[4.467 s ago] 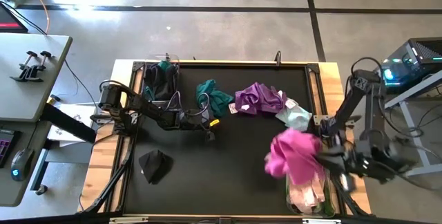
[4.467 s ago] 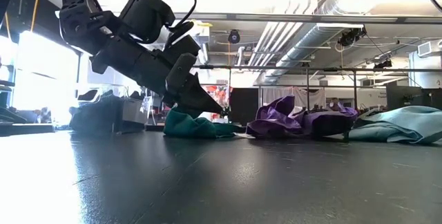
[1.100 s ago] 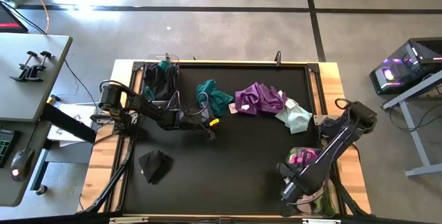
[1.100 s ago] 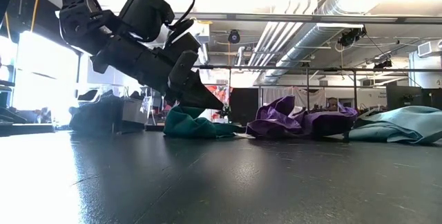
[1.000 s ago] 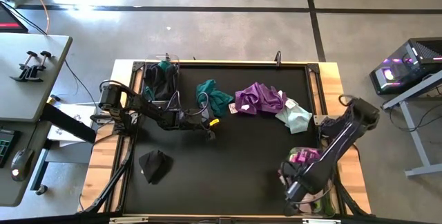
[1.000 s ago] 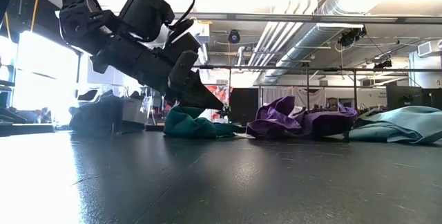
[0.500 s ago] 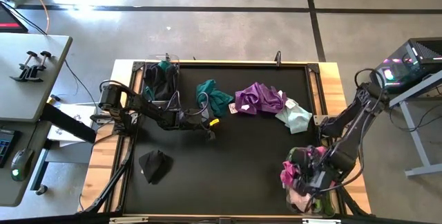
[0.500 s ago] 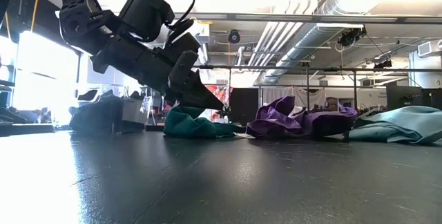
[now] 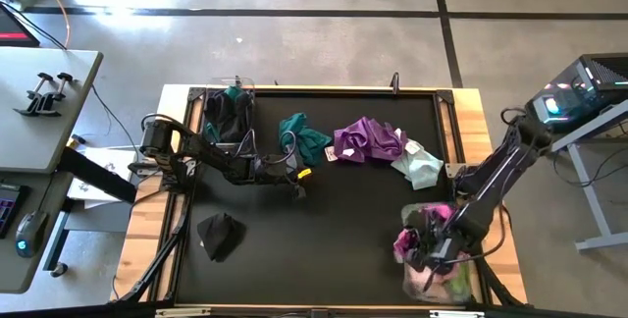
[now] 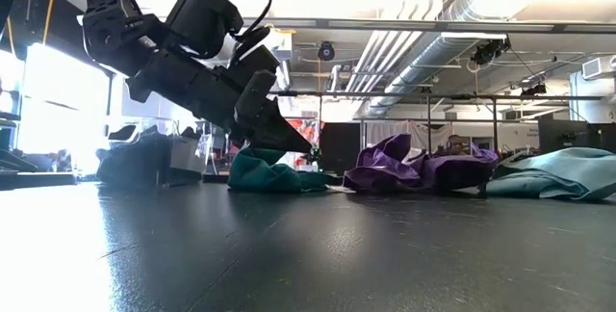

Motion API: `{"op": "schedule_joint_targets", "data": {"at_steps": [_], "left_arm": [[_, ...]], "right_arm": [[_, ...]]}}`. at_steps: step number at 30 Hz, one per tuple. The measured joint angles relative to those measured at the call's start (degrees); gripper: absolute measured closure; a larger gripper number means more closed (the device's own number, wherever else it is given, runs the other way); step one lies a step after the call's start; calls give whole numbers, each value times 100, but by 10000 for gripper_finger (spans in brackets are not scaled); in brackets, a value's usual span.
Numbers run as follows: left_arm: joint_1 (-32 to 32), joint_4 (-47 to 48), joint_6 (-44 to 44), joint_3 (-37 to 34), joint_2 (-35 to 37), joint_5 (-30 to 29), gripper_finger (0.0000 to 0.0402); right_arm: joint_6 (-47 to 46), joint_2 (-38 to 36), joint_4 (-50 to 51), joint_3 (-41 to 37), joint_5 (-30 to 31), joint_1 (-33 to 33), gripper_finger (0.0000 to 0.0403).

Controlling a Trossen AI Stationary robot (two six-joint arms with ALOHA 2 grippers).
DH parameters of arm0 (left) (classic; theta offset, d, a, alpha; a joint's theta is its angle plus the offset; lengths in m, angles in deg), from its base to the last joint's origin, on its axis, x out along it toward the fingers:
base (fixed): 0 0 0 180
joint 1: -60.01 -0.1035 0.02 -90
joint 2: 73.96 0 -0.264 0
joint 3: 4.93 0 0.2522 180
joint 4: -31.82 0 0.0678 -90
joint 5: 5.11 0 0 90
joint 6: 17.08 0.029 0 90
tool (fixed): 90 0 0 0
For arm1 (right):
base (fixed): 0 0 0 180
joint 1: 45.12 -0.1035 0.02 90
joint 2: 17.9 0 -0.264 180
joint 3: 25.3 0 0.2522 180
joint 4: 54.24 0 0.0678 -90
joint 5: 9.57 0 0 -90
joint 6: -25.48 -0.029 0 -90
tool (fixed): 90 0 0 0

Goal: Sort towels by color in basket
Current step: Put the pink towel into the bottom transparent bin

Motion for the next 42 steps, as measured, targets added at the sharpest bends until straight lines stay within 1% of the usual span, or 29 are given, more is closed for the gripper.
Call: {"op": "schedule_joint_targets", "data": {"at_steps": [3, 5, 7, 12, 15, 20, 22, 24, 26, 28, 31, 34, 39, 42], "left_arm": [[0, -6, 0, 0, 0, -2, 401], [0, -5, 0, 0, 1, -1, 401], [0, -13, 0, 0, 2, 0, 401], [0, -26, 2, 0, 2, -2, 401], [0, -23, -1, 0, 2, -2, 402], [0, -24, -4, 0, 2, -2, 402], [1, -24, -13, 0, 2, 0, 401], [0, -24, -14, 0, 2, 0, 401], [0, -28, -13, 0, 2, -1, 402], [0, -24, -13, 0, 2, 0, 401], [0, -22, -9, 0, 2, -2, 402], [0, -25, 4, 0, 2, -1, 401], [0, -24, 6, 0, 2, 0, 402], [0, -24, 4, 0, 2, 0, 401]], "right_arm": [[74, 77, 275, -106, -226, 8, 260], [-46, 65, 290, -84, -320, 34, 260], [-117, 71, 428, -71, -543, 38, 260], [-70, 50, 508, -1, -514, 37, 260], [-57, 50, 726, 203, -534, 37, 260], [-132, 48, 1739, 885, -579, 45, 260], [-325, 44, 2334, 1188, -816, 100, 260], [-559, 42, 2875, 1425, -1188, 169, 261], [-695, 40, 3361, 1518, -1555, 271, 261], [-715, 40, 3562, 1479, -2033, 387, 261], [-501, 37, 3392, 1219, -2594, 542, 261], [-132, 37, 2970, 902, -2733, 630, 261], [345, 37, 1981, 399, -2578, 671, 261], [892, 42, 1236, 211, -2158, 675, 261]]}}
